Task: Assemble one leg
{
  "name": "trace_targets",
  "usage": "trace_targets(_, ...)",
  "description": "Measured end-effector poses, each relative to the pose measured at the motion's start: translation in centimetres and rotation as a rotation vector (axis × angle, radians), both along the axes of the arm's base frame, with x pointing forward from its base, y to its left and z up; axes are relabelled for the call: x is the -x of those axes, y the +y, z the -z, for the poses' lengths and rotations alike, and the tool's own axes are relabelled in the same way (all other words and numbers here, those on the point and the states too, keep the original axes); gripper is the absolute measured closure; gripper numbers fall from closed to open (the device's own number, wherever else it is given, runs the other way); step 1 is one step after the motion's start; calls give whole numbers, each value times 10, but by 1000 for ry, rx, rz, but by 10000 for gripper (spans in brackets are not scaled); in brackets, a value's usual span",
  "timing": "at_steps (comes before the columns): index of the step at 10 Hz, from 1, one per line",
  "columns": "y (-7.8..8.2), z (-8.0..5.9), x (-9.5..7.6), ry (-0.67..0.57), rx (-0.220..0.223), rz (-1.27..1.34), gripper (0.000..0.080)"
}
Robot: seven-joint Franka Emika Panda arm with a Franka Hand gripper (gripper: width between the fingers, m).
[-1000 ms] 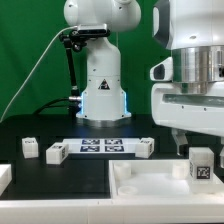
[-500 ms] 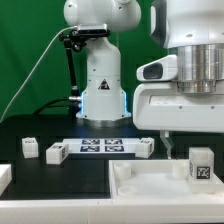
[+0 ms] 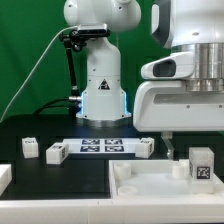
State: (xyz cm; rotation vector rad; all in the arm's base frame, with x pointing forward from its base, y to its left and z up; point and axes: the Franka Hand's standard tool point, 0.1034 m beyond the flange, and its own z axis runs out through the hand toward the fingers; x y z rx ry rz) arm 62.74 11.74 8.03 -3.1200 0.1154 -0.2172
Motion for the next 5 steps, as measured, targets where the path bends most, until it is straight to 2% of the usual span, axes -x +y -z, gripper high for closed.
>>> trace_targets(1,-1,1,1,1,2,-9,151)
trace_targets(2,-2,2,1,1,2,-5,278)
trace_targets(3,-2,2,1,1,2,-5,278)
trace_targets(4,-2,2,1,1,-2,16,416)
trace_targets(5,-2,2,1,1,-5,39,509)
